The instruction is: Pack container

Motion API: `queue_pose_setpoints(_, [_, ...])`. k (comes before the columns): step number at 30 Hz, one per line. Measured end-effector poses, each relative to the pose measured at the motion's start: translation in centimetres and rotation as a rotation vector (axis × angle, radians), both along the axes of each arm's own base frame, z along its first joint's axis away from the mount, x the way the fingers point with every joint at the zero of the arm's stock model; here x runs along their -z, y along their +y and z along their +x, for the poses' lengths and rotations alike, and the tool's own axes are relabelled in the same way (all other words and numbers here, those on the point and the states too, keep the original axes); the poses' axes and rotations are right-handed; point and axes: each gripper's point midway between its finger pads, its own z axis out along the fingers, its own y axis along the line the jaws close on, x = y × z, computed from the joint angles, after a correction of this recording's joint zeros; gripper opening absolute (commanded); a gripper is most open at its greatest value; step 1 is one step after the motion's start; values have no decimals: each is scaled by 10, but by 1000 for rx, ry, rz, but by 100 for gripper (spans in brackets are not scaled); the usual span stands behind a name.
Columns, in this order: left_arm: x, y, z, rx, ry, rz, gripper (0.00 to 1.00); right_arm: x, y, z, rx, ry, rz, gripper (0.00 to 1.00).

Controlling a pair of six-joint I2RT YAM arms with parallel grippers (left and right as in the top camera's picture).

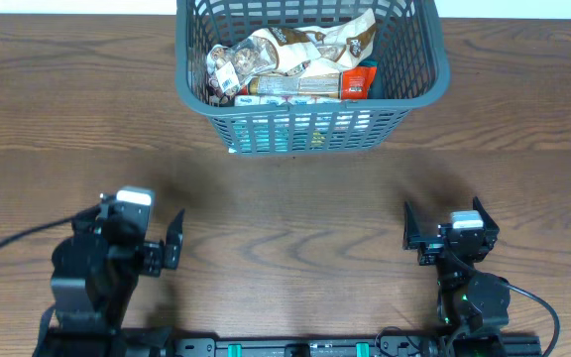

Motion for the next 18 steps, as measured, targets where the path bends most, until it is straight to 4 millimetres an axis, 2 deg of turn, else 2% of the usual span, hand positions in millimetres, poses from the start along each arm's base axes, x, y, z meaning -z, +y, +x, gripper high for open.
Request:
queue_pose_setpoints(4, [-16,-3,-14,21,-97,-16,99,0,0,0,0,0,0,99])
queue_pose_setpoints(7, [-17,-4,-21,27,-163,-22,99,0,0,0,0,-1,0,99])
queue_pose_setpoints(13, [6,-4,-14,19,-258,-47,99,0,0,0,1,-1,1,99])
queue_pose_setpoints(18, [23,-6,3,9,-336,-85,99,0,0,0,1,0,3,99])
